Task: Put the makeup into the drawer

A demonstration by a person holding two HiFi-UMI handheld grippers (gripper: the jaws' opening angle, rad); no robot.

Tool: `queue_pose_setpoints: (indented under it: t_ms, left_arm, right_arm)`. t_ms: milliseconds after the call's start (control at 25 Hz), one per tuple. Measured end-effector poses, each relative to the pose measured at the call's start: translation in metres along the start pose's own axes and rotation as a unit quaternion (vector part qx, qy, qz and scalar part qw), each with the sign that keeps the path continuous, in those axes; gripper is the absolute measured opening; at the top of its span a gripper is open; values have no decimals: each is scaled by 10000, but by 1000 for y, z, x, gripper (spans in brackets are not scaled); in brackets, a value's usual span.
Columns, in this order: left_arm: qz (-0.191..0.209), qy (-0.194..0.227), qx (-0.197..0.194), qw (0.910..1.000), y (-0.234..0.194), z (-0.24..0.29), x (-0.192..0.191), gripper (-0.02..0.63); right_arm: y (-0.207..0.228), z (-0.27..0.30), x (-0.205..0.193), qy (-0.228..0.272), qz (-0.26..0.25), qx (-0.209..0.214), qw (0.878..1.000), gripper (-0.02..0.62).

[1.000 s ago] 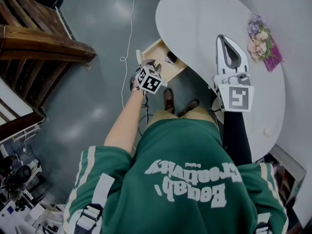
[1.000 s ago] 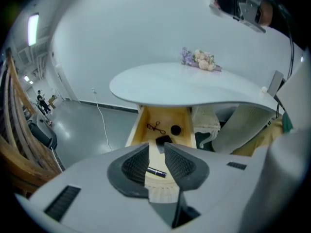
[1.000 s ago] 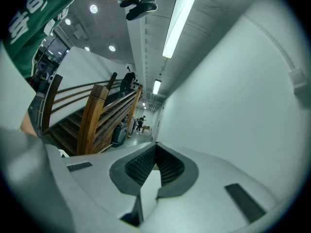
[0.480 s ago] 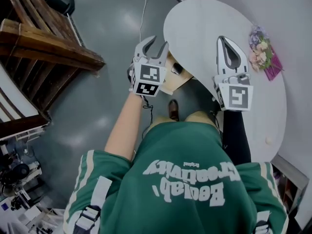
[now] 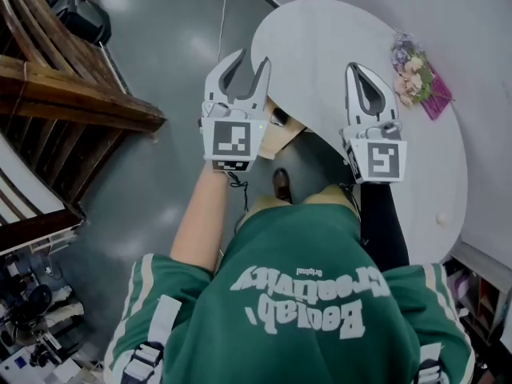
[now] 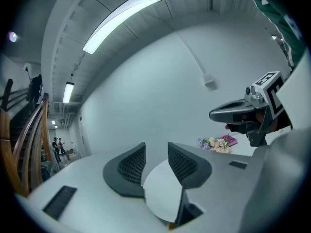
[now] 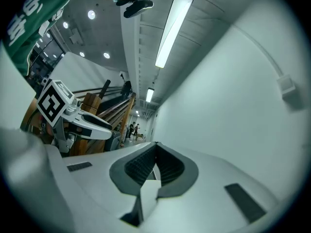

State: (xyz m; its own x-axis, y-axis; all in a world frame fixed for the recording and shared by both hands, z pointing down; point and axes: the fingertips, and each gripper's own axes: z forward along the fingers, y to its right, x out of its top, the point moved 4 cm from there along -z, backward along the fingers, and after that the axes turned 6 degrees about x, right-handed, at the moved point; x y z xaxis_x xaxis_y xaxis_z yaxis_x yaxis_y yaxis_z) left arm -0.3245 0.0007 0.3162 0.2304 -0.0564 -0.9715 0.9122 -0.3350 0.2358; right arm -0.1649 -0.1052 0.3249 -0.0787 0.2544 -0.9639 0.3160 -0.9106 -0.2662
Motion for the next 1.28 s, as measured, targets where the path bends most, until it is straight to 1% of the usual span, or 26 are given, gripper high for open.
queue_pose_setpoints:
  t_ms: [200, 360, 480, 680, 840, 1000, 1160, 1280]
  left_arm:
    - [56, 324, -417, 9986, 40, 7, 30, 155]
    - [-4, 514, -784, 9956, 82, 12, 54, 155]
    - [-49, 656, -1153, 9912, 127, 14, 71, 155]
    - [-132, 765, -1831, 9800, 209, 12, 96, 155]
    - [-178, 862, -2325, 9686, 279, 11, 110, 155]
    - [-232, 992, -2833, 9536, 350, 9, 124, 155]
    - [-253, 1045, -3341, 9364, 414, 3, 132, 155]
    - [-285, 1020, -3777, 9199, 459, -5, 137, 155]
  right_arm:
    - [25, -33, 5, -38, -1, -384, 9993, 9]
    - [51, -72, 6, 0, -62, -660, 9978, 9]
    - [75, -114, 2, -120, -67, -1005, 9948, 9]
    - [113, -192, -1, -319, -70, -1617, 9863, 9]
    - [141, -257, -11, -412, -115, -2037, 9781, 9]
    - [167, -324, -22, -490, -149, -2513, 9666, 9]
    - [184, -387, -28, -638, -186, -2993, 9518, 9]
    - [190, -431, -32, -765, -187, -3398, 9372, 9]
